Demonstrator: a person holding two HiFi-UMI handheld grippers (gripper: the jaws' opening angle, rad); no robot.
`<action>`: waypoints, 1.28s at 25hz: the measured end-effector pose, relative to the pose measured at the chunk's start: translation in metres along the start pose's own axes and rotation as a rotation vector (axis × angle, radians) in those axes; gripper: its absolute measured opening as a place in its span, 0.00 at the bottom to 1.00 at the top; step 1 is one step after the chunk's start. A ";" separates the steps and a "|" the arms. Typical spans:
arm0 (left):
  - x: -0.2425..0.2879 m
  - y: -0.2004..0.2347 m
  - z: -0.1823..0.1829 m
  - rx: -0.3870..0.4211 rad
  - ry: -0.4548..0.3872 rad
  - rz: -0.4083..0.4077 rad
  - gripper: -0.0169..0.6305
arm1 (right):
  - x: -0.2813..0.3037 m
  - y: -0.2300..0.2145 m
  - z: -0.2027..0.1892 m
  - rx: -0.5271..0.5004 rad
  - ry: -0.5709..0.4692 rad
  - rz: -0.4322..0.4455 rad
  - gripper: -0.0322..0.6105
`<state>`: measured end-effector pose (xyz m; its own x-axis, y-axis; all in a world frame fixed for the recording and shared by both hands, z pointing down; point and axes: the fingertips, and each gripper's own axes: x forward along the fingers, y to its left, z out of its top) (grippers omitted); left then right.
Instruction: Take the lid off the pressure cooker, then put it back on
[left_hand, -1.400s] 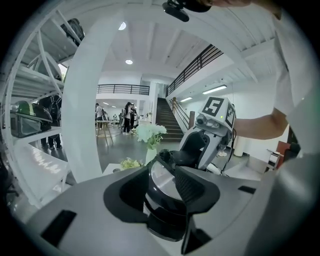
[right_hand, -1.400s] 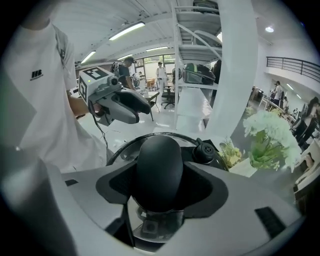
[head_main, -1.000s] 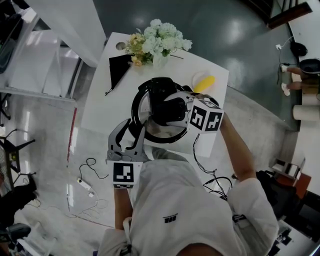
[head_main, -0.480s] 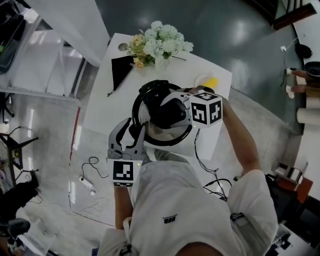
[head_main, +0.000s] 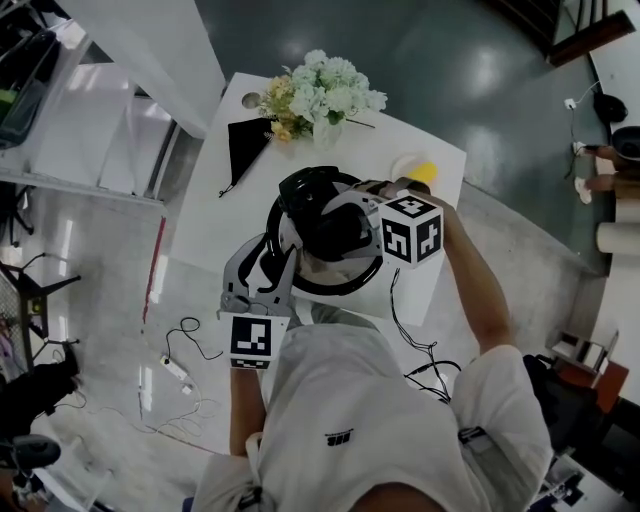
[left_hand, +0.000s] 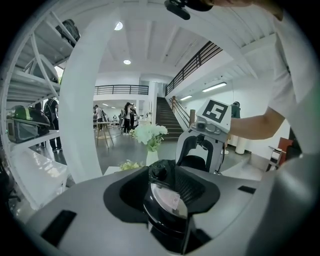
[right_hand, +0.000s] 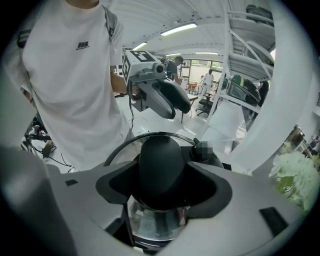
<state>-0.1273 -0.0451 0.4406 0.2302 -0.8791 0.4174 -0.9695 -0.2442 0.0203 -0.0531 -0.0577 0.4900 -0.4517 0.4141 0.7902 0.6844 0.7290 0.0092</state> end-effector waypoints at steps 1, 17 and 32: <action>0.000 -0.001 0.001 0.003 -0.004 -0.004 0.30 | -0.002 -0.001 0.000 0.003 0.000 -0.030 0.49; 0.000 -0.011 0.029 0.055 -0.135 -0.096 0.30 | -0.073 -0.013 0.037 0.367 -0.404 -0.749 0.40; -0.006 -0.023 0.038 0.121 -0.225 -0.254 0.29 | -0.082 0.006 0.044 0.570 -0.381 -1.117 0.40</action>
<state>-0.1026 -0.0502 0.4029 0.4883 -0.8490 0.2017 -0.8651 -0.5013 -0.0157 -0.0368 -0.0636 0.3984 -0.8109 -0.5008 0.3027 -0.4560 0.8650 0.2095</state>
